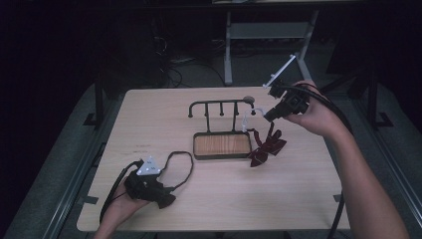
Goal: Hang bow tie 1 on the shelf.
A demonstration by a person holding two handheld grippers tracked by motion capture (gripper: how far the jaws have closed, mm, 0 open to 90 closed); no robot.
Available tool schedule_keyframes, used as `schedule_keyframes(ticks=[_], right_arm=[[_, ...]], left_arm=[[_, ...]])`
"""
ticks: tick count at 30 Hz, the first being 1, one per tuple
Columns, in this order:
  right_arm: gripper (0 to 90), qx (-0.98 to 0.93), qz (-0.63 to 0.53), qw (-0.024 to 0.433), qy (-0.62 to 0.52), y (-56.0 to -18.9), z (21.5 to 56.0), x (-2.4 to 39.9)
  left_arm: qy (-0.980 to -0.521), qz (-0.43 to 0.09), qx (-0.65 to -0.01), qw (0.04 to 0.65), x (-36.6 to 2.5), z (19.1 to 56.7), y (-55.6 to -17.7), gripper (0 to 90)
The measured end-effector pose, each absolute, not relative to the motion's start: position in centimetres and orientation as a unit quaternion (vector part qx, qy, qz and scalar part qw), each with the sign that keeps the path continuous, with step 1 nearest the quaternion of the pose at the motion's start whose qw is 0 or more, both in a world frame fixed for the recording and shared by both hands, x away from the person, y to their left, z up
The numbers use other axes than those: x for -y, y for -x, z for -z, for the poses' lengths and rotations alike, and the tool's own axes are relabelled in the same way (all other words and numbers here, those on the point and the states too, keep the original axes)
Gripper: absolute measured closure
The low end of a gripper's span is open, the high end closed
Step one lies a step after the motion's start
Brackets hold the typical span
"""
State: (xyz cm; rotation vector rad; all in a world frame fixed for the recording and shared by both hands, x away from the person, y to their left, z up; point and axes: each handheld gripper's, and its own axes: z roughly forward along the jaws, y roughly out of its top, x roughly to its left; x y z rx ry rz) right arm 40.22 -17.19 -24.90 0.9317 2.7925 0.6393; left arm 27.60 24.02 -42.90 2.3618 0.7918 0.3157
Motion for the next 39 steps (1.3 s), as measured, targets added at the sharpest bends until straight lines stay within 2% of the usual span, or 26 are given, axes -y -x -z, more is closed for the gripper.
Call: schedule_keyframes(ticks=[28, 39], right_arm=[[86.8, -0.904, -0.219, 0.055, -0.364, -43.7, 25.4, 18.0], [81.4, -0.901, -0.219, 0.048, -0.371, -44.1, 26.7, 18.5]], left_arm=[[-0.896, -0.118, -0.296, 0.31, -24.0, 42.9, -27.6, 29.7], [-0.896, -0.118, -0.296, 0.309, -23.9, 42.9, -27.6, 29.7]])
